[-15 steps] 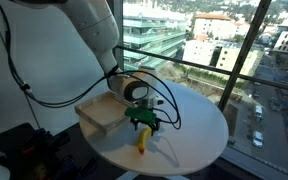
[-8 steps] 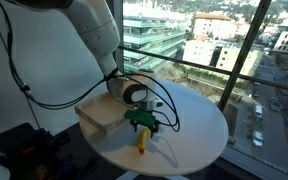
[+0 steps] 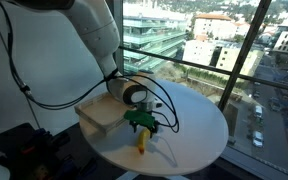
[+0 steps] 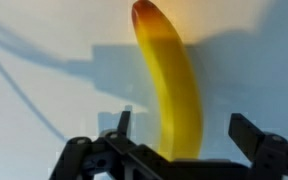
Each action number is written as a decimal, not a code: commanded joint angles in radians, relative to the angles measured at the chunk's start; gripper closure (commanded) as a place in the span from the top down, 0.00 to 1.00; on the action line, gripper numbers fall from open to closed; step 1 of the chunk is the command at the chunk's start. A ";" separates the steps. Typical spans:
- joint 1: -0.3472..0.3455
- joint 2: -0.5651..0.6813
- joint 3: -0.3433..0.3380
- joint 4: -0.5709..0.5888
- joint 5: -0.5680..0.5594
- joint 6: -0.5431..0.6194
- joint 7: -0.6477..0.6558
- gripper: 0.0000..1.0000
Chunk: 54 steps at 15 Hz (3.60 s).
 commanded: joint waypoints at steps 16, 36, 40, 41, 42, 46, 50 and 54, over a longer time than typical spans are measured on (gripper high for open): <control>-0.026 -0.003 0.006 0.019 -0.020 -0.022 0.018 0.16; 0.005 -0.145 -0.030 -0.014 -0.025 -0.138 0.074 0.16; 0.020 -0.188 -0.043 -0.026 -0.029 -0.166 0.105 0.16; 0.025 -0.198 -0.047 -0.030 -0.031 -0.172 0.113 0.16; 0.029 -0.210 -0.049 -0.036 -0.031 -0.177 0.122 0.16; 0.051 -0.254 -0.056 -0.055 -0.034 -0.204 0.154 0.16; 0.081 -0.291 -0.055 -0.078 -0.039 -0.212 0.190 0.16; 0.116 -0.313 -0.049 -0.091 -0.040 -0.224 0.221 0.16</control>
